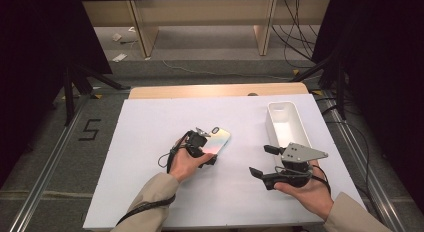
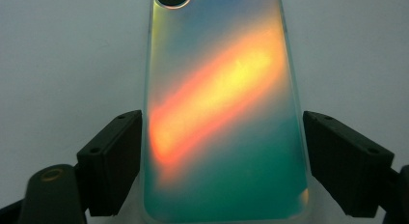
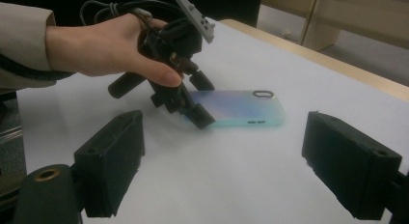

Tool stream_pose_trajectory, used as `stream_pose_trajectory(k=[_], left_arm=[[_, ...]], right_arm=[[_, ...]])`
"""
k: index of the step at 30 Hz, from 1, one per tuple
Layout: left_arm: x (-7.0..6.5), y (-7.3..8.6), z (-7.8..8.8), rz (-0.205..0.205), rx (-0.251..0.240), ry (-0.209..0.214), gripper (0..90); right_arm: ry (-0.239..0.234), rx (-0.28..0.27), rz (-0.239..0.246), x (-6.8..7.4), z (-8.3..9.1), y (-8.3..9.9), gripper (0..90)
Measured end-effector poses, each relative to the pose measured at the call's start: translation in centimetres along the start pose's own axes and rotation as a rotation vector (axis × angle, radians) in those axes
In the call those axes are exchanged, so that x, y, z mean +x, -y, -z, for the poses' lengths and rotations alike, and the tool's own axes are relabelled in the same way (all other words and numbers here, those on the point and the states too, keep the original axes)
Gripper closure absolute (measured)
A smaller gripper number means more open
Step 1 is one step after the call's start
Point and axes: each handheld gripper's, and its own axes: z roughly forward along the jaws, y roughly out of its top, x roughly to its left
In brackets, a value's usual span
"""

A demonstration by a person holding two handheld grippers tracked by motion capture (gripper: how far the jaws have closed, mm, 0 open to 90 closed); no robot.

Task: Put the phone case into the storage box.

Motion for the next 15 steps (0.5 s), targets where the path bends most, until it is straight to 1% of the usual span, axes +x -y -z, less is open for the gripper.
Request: stream_pose_trajectory(k=[8,12,15], left_arm=[[0.06,0.01,0.13,0.02,-0.004,0.006,16.8],[0.11,-0.04,0.26,0.018,-0.01,0.005,16.8],[0.11,-0.09,0.36,0.027,-0.023,0.007,16.8]], right_arm=[[0.0,0.0,-0.001,-0.02,-0.01,0.0,16.0],[0.001,-0.001,-0.001,-0.03,-0.04,0.01,16.0],[0.002,0.0,0.0,-0.05,0.0,-0.01,16.0]])
